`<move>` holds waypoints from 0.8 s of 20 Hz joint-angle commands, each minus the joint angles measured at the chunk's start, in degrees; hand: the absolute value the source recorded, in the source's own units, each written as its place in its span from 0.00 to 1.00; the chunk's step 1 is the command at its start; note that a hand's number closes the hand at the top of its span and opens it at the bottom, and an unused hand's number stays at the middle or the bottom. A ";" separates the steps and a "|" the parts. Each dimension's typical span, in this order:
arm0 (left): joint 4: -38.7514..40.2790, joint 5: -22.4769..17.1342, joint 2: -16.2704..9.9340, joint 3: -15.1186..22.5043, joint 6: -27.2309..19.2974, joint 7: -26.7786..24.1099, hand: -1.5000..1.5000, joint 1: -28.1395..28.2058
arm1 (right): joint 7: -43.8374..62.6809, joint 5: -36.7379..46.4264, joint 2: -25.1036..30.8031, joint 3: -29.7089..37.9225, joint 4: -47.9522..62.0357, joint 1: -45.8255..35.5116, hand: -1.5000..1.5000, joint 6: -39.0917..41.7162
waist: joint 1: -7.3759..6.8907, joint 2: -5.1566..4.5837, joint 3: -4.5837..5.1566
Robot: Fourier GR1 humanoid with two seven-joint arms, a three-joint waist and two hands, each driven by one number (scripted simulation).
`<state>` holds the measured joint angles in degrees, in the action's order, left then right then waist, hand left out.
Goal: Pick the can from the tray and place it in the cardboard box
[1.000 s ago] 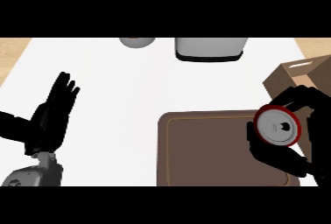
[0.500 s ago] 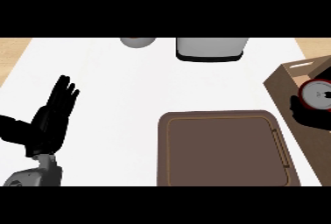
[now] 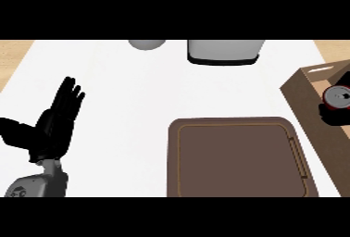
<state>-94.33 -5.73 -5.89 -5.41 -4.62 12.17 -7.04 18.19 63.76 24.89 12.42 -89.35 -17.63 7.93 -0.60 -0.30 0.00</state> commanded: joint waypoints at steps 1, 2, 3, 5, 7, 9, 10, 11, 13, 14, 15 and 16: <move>-1.13 0.54 0.74 1.29 -0.38 1.00 0.50 0.14 | -1.23 1.47 4.29 -0.57 8.51 2.13 1.00 7.01 | -0.05 0.03 -0.02; 0.31 -0.59 -0.23 -0.04 1.20 -1.05 0.50 0.64 | 2.18 2.52 3.16 -1.53 12.29 -2.23 0.00 9.10 | -1.11 -0.23 0.04; -1.06 -1.29 0.34 0.55 1.39 0.28 0.50 1.30 | -1.77 0.33 2.88 -0.12 14.38 0.99 0.00 6.77 | -0.51 -0.05 -0.05; 2.00 0.22 0.46 0.51 -0.31 1.10 0.50 -2.21 | -4.83 -1.32 2.86 1.75 22.70 -4.25 0.00 3.53 | -0.20 -0.07 -0.06; -0.87 0.41 1.78 1.56 -0.20 -0.88 0.50 1.92 | -11.09 -5.39 3.92 5.84 22.25 -2.16 0.00 -1.65 | 0.27 0.19 -0.06; -0.85 -0.14 0.53 0.43 -0.10 0.77 0.50 -0.21 | -12.73 -4.31 1.24 5.39 27.12 -5.08 0.00 -9.23 | -0.14 0.06 -0.08; -1.69 -0.87 -0.68 -0.20 1.02 1.34 0.50 0.45 | -14.79 -5.41 2.18 6.92 25.77 -5.63 0.00 -11.66 | -0.27 0.07 -0.11; -1.93 -0.51 0.41 0.28 -0.18 1.89 0.50 0.35 | -15.57 -7.53 1.33 7.82 20.08 -3.92 0.00 -12.21 | 0.44 0.31 -0.09; 0.85 -0.77 -0.50 -0.91 0.69 0.07 0.50 -0.35 | -19.99 -10.14 1.43 10.27 20.19 -6.21 0.00 -17.42 | 0.53 0.11 -0.13; -1.57 0.08 0.56 1.15 0.75 0.27 0.50 2.70 | -21.51 -12.76 1.91 11.78 20.52 -7.86 0.00 -16.81 | 0.02 0.28 -0.14; -3.08 1.20 1.04 1.73 -0.91 1.73 0.50 2.36 | -21.25 -14.57 -0.67 12.33 18.12 -7.38 0.00 -18.24 | 0.38 0.50 -0.14; -3.55 0.88 1.43 2.09 -0.79 2.07 0.50 2.53 | -22.64 -16.67 -2.93 12.86 16.68 -5.75 0.00 -19.62 | 0.73 0.56 -0.13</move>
<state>-96.09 -5.59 -5.31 -4.52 -4.57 13.12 -5.48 0.13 52.80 25.44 22.25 -69.93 -23.66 -6.12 -0.32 0.06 -0.02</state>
